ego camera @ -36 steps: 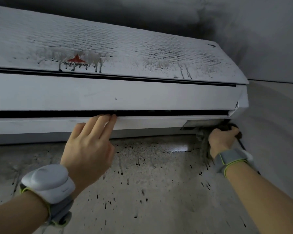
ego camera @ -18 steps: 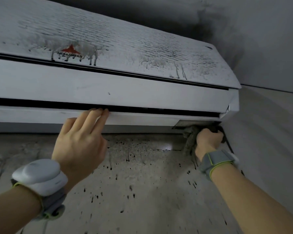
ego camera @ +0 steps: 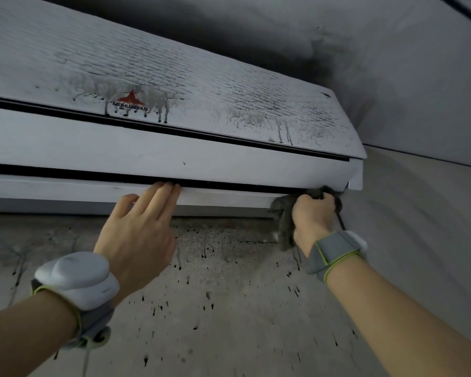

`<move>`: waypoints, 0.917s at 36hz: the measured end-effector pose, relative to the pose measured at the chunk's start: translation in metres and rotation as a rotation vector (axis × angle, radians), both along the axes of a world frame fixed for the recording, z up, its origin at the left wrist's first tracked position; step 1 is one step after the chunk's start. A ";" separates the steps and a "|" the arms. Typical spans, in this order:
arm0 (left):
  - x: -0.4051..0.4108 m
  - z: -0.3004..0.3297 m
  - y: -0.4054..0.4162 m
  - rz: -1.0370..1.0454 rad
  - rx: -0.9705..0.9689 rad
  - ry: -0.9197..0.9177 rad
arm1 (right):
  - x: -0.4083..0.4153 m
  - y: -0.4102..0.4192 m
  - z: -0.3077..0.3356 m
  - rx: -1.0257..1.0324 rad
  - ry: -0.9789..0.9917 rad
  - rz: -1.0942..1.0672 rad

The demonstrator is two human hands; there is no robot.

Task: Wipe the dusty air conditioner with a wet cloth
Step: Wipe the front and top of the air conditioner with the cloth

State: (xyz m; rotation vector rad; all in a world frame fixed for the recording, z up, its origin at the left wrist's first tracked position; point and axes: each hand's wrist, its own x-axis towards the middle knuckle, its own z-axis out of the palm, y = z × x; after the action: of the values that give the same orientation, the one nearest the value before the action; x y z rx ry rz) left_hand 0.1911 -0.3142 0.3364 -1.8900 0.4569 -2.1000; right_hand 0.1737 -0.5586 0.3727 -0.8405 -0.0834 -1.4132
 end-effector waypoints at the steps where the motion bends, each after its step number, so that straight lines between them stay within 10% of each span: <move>1: -0.002 0.000 0.000 -0.002 0.003 0.015 | -0.001 0.011 -0.004 -0.059 0.013 0.015; 8: -0.017 -0.010 0.006 -0.041 0.045 0.059 | -0.020 0.077 -0.029 -0.512 0.061 0.150; 33: -0.042 0.034 0.004 -0.071 0.093 -0.201 | -0.069 -0.075 0.019 -0.292 0.079 -0.512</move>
State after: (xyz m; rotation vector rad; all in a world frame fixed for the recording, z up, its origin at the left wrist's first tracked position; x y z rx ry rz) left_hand 0.1489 -0.3104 0.3699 -1.6146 0.5714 -2.2440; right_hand 0.1051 -0.6338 0.3917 -1.2163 -0.0127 -1.8726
